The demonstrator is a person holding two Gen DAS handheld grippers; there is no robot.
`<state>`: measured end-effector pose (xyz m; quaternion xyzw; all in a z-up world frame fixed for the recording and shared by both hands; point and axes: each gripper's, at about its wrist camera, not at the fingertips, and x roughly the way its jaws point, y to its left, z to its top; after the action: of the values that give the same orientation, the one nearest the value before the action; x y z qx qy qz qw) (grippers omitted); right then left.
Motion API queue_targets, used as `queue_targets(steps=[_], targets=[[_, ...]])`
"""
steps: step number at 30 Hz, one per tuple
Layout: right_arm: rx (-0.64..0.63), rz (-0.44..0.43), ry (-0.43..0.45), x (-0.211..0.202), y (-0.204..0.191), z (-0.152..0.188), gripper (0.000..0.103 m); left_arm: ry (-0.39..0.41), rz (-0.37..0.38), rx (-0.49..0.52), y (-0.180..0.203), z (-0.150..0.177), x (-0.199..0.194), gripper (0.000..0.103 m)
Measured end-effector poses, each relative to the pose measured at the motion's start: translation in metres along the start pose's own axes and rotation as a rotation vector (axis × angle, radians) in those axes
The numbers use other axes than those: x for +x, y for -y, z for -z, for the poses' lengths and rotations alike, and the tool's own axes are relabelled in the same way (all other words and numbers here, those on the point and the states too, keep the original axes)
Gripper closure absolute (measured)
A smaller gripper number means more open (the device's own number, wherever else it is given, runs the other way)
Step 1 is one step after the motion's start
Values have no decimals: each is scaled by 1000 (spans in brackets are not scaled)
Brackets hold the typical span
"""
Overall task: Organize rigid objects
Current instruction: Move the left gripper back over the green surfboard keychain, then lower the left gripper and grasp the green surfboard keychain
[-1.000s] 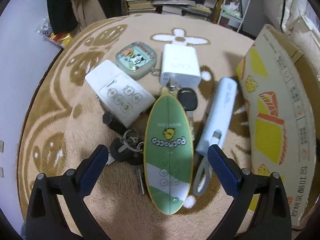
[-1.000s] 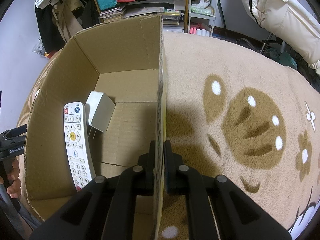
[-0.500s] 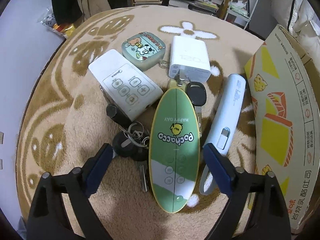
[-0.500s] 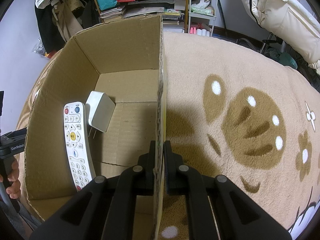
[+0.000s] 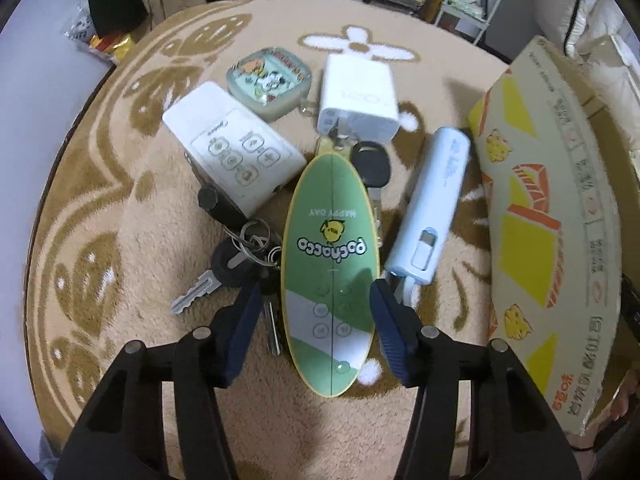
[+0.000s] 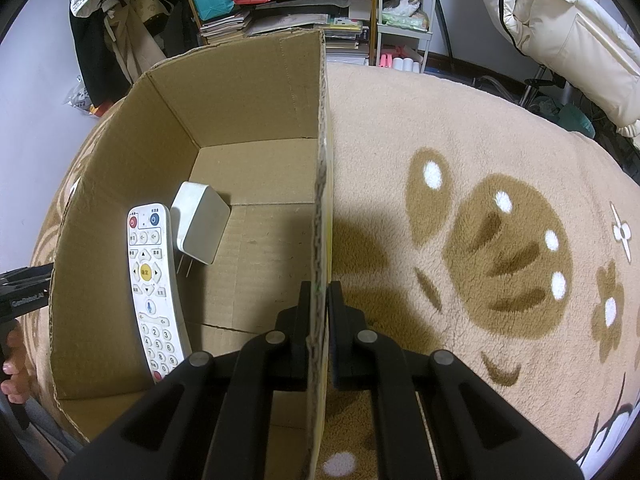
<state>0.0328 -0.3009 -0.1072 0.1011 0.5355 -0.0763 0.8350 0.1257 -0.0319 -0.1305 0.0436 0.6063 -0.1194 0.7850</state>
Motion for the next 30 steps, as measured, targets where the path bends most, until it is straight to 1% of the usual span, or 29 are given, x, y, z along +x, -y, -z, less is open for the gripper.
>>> queue_targets(steps=[3, 5, 6, 8, 10, 14, 18, 21, 26, 30], targets=[[0, 0, 0, 0, 0, 0, 96, 14, 28, 8, 2, 0, -5, 49], [1, 0, 0, 0, 0, 0, 96, 12, 37, 20, 6, 2, -5, 53], [0, 0, 0, 0, 0, 0, 96, 4, 32, 29, 8, 2, -3, 57], [0, 0, 0, 0, 0, 0, 96, -8, 4, 34, 10, 3, 5, 59], [1, 0, 0, 0, 0, 0, 96, 7, 6, 30, 11, 3, 6, 60], [0, 0, 0, 0, 0, 0, 96, 22, 41, 41, 15, 1, 6, 60], [0, 0, 0, 0, 0, 0, 96, 22, 20, 67, 21, 2, 8, 60], [0, 0, 0, 0, 0, -1, 96, 23, 9, 53, 19, 1, 8, 58], [0, 0, -1, 0, 0, -1, 96, 24, 28, 21, 12, -2, 6, 58], [0, 0, -1, 0, -1, 0, 96, 20, 24, 25, 11, -3, 7, 56]])
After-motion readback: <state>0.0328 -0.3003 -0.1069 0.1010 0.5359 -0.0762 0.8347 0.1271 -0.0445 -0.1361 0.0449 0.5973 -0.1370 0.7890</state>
